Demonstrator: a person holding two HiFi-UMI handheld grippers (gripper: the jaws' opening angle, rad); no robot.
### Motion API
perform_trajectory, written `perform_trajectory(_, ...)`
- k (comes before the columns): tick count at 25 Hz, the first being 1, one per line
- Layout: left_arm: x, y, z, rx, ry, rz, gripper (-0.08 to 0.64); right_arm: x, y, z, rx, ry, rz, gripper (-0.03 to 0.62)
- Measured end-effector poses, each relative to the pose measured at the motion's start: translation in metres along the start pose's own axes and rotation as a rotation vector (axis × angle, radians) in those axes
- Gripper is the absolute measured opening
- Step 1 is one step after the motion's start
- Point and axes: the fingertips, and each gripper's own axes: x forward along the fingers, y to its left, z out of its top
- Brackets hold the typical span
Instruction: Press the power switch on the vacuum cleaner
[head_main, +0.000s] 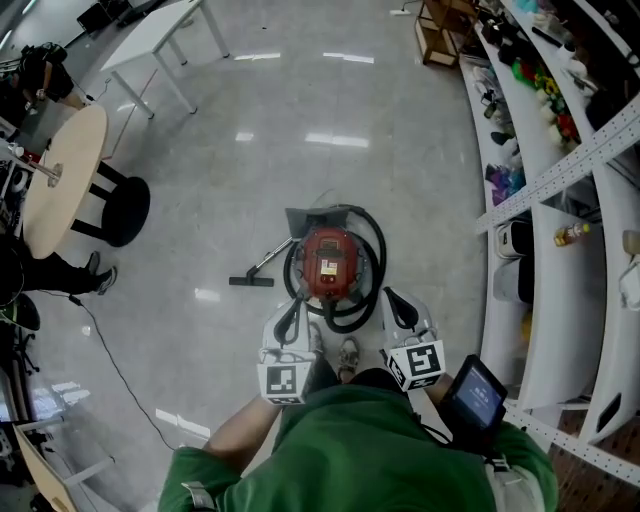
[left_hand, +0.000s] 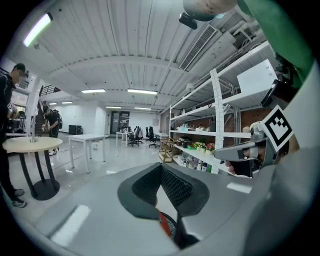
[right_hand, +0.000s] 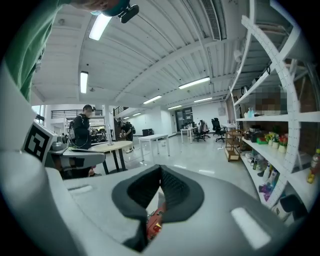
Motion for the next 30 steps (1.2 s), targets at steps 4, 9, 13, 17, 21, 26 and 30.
perform_trajectory(4,-0.019,-0.005,0.008,0.007,-0.029,0.022,0.007,-0.017,0.009,0.007,-0.004,-0.024,0.011,0.003)
perform_trajectory(9,-0.038,-0.01,0.018,0.002,-0.045,0.024,0.008,-0.035,0.023,0.013,-0.007,-0.047,0.023,0.003)
perform_trajectory(13,-0.052,-0.009,0.025,0.011,-0.082,0.007,0.008,-0.048,0.038,0.021,-0.012,-0.068,0.014,0.003)
perform_trajectory(17,-0.073,-0.01,0.026,0.005,-0.098,-0.032,0.008,-0.065,0.059,0.019,-0.014,-0.087,-0.014,0.003)
perform_trajectory(21,-0.098,-0.01,0.024,0.008,-0.115,-0.062,0.008,-0.085,0.083,0.014,-0.006,-0.093,-0.031,0.003)
perform_trajectory(26,-0.134,-0.006,0.017,-0.004,-0.113,-0.1,0.006,-0.107,0.12,0.006,0.008,-0.088,-0.056,0.003)
perform_trajectory(30,-0.156,-0.008,0.014,-0.017,-0.117,-0.128,0.008,-0.123,0.146,0.002,0.012,-0.093,-0.069,0.003)
